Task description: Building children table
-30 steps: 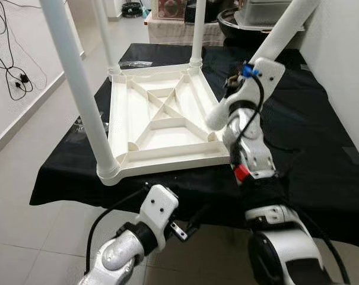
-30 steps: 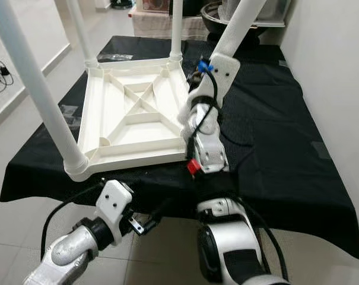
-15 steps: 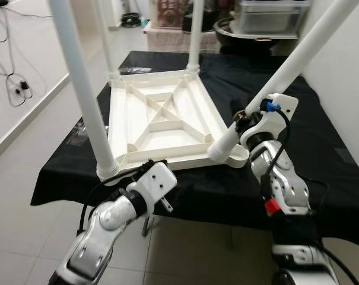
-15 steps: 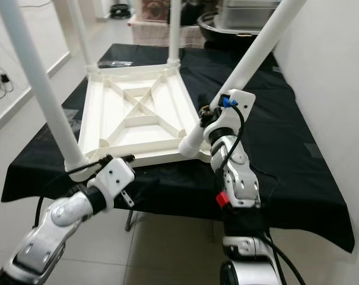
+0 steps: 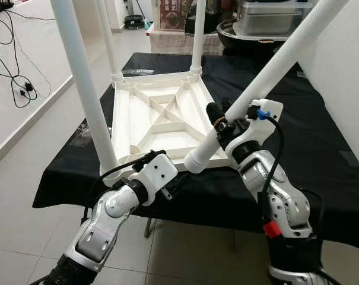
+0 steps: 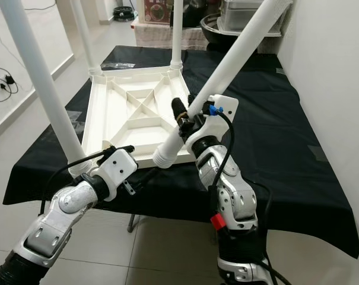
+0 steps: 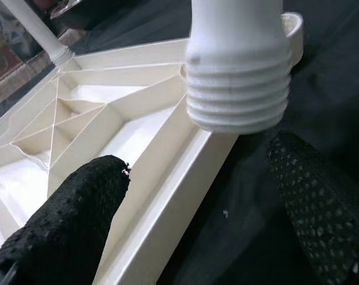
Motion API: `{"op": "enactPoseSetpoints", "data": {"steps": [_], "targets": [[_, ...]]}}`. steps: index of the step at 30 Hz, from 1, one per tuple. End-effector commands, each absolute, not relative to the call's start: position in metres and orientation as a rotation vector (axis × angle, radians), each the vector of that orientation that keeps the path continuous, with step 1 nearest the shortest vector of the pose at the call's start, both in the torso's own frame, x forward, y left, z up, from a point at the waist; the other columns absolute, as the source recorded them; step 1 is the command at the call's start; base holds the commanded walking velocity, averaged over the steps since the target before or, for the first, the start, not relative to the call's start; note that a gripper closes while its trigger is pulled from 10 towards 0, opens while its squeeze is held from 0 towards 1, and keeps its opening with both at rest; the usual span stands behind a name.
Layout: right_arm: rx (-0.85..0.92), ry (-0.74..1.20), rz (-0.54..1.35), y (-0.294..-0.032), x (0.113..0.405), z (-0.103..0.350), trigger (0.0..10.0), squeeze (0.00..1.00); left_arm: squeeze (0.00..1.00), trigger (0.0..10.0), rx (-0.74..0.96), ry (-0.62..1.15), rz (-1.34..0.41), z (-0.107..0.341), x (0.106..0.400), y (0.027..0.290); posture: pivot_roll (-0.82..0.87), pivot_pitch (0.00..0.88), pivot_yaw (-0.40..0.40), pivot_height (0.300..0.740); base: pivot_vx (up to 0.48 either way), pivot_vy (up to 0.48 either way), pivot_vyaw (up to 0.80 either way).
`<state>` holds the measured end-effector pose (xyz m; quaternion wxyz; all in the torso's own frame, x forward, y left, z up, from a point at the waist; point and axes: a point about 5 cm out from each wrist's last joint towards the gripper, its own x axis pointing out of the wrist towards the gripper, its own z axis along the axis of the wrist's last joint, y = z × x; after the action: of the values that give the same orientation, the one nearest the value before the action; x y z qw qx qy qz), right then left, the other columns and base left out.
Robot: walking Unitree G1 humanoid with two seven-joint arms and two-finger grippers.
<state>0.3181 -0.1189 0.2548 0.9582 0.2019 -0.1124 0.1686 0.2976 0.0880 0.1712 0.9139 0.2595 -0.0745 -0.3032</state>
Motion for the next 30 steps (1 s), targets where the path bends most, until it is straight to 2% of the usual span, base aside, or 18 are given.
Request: {"op": "enactPoseSetpoints", "data": {"steps": [1,12,22,30], "targets": [[0.446,-0.222,0.382,-0.112,0.311,0.259,10.0,0.00,0.00,10.0,0.528,-0.163,-0.619,0.170,0.301,0.088,0.05,0.097,0.019,0.740,0.000,0.000,0.00],[0.448,-0.191,0.434,-0.104,0.301,0.258,10.0,0.00,0.00,10.0,0.495,-0.198,-0.618,0.176,0.311,0.080,0.05,0.097,0.019,0.740,0.000,0.000,0.00],[0.452,-0.168,0.440,-0.098,0.296,0.256,10.0,0.00,0.00,10.0,0.430,-0.223,-0.711,0.181,0.313,0.052,0.04,0.090,0.022,0.740,0.000,0.000,0.00],[0.454,-0.158,0.441,-0.095,0.295,0.255,10.0,0.00,0.00,10.0,0.443,-0.259,-0.761,0.182,0.308,0.035,0.04,0.086,0.021,0.740,0.000,0.000,0.00]]}}
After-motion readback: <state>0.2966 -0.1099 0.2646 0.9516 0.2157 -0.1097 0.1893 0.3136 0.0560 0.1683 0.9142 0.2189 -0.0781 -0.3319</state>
